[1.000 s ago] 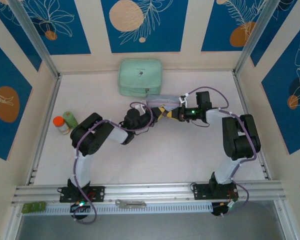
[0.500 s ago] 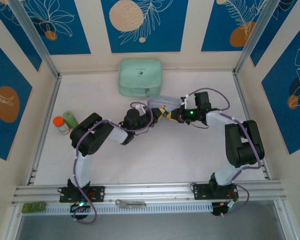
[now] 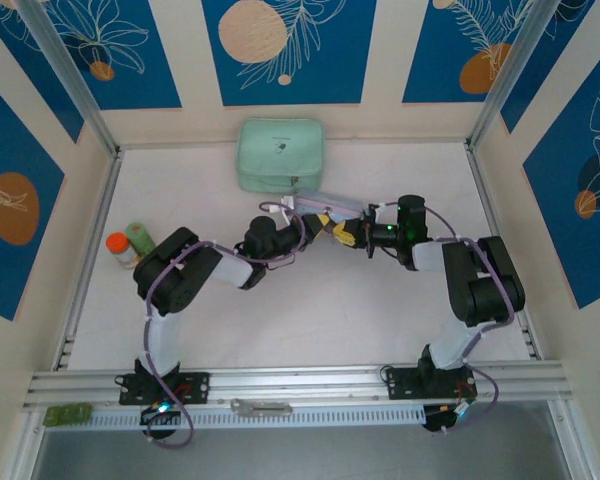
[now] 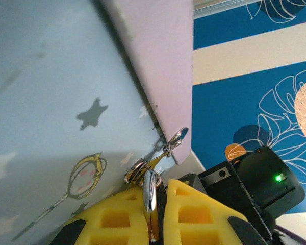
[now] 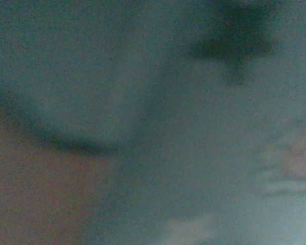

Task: Unlock the padlock with the key

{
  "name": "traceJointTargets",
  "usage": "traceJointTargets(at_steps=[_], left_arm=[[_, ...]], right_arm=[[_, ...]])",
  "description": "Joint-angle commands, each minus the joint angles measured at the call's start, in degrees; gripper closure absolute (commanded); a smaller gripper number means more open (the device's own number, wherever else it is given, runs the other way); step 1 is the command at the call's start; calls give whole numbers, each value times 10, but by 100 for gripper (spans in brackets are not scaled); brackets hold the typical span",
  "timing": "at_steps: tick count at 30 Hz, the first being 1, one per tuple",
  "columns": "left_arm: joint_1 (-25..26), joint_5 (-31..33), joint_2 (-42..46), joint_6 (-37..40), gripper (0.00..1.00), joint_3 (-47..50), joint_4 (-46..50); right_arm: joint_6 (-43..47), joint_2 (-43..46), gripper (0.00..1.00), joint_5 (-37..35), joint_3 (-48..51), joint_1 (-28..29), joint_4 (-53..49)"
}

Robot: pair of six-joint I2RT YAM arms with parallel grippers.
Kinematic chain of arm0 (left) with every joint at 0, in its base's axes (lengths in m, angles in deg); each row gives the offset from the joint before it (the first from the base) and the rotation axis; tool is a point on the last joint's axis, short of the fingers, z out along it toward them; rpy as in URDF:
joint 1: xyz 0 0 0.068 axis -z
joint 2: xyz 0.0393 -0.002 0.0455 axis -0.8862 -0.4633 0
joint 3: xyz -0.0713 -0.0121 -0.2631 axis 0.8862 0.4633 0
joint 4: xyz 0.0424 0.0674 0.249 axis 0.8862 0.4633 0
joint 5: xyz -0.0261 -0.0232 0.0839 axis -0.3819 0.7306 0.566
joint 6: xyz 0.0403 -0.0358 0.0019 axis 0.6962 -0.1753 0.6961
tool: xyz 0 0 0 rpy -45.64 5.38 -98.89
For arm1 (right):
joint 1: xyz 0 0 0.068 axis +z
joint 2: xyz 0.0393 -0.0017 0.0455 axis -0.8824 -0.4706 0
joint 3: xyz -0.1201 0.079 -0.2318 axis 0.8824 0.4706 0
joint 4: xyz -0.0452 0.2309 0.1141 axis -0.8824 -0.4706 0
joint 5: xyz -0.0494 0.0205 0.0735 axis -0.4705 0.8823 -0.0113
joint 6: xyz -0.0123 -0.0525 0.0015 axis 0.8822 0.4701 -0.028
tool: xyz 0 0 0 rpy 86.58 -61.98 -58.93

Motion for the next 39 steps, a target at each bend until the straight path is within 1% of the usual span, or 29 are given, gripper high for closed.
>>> traceJointTargets(at_steps=[1, 4, 7, 9, 12, 14, 15, 17, 21, 26, 29, 33, 36, 39], left_arm=[[93, -295, 46, 43, 100, -17, -124], [93, -293, 45, 51, 100, -12, -124], [93, -289, 44, 61, 100, -4, -124], [94, -288, 43, 70, 100, 1, -124], [94, -288, 41, 95, 100, 11, -124], [94, -291, 39, 111, 100, 15, -124], [94, -291, 38, 116, 100, 15, -124], [94, -295, 37, 124, 100, 14, -124], [94, -299, 36, 129, 100, 6, -124], [93, -293, 44, 126, 100, 12, -124], [93, -290, 41, 116, 100, 14, -124], [93, -278, 34, 103, 100, 13, -124], [93, -267, 34, 103, 100, 18, -124], [92, -250, 28, 96, 100, 21, -124]], right_arm=[[-231, -56, 100, -99, -13, 34, 264], [-344, -102, 100, -145, -3, 46, 375], [-372, -99, 100, -185, 3, 59, 376], [-411, -93, 100, -216, 10, 64, 376], [-494, -71, 100, -304, 44, 78, 376], [-526, -52, 100, -371, 59, 89, 376], [-540, -47, 100, -393, 59, 93, 376], [-559, -48, 100, -413, 44, 99, 373], [-591, -80, 100, -419, 2, 112, 376], [-587, -87, 100, -436, 9, 110, 376], [-563, -85, 100, -432, 22, 107, 375], [-516, -89, 100, -391, 32, 100, 360], [-481, -91, 91, -362, 44, 102, 342], [-450, -94, 80, -350, 62, 105, 335]])
